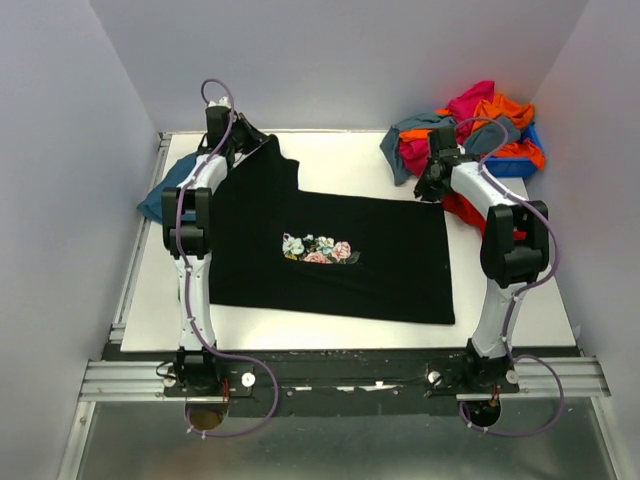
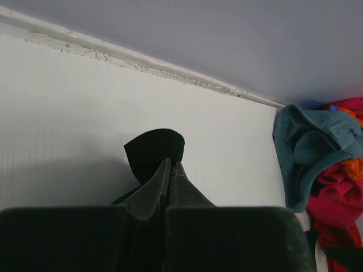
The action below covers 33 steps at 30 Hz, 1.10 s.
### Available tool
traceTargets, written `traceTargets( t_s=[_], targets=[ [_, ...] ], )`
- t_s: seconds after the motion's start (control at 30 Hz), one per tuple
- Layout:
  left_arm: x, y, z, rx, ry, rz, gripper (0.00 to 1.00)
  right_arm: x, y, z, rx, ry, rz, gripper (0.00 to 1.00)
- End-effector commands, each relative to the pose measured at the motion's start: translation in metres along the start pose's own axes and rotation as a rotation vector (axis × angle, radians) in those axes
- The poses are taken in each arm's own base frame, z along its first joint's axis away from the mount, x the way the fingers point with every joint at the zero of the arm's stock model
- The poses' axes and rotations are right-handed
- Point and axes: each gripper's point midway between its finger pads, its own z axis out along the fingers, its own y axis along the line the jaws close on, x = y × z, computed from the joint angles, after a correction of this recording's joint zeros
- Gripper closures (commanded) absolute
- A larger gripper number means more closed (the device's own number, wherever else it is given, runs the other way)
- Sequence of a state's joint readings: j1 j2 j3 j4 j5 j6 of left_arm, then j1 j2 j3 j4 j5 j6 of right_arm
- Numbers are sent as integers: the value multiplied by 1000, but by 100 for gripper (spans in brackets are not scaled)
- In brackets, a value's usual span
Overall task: Fold and stack the t-shirts
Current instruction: Grap the side of the flattened tshirt furthest away from the robot with both arms
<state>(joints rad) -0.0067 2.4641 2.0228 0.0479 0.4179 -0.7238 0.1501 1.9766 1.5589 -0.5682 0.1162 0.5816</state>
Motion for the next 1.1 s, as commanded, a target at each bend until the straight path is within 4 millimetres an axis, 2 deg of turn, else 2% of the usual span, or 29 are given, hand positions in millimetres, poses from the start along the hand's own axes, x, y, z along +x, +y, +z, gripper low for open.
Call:
traceTargets(
  t_s=[0.0,0.13,0.23,0.33,0.47,0.63,0.8,0.87,1.07],
  targets=[
    [-23,-36,-14,88,-48,77,100,-3,-33,14,99,42,-23,71],
    [-22,-36,-14,91,-46,70,100,-8,-61,25,138,73,10,67],
    [-20,-35,-14,98,-42,61,100,-5,-72,35,151,101,22,65],
    [-17,-34,-13,97,-33,59,100,-6,-76,38,171,108,27,67],
    [-16,-36,-16,100,-20,60,100,-16,-80,39,203,80,29,63],
    [-19,-41,-22,96,-19,79,100,-13,-84,44,231,110,32,62],
    [-24,-48,-29,97,-24,98,100,-13,-83,45,236,121,31,59],
    [-26,-49,-31,96,-25,102,100,-19,-82,44,223,97,11,51],
    [-26,-54,-33,107,-24,109,100,-15,-80,50,193,128,-51,50]
  ],
)
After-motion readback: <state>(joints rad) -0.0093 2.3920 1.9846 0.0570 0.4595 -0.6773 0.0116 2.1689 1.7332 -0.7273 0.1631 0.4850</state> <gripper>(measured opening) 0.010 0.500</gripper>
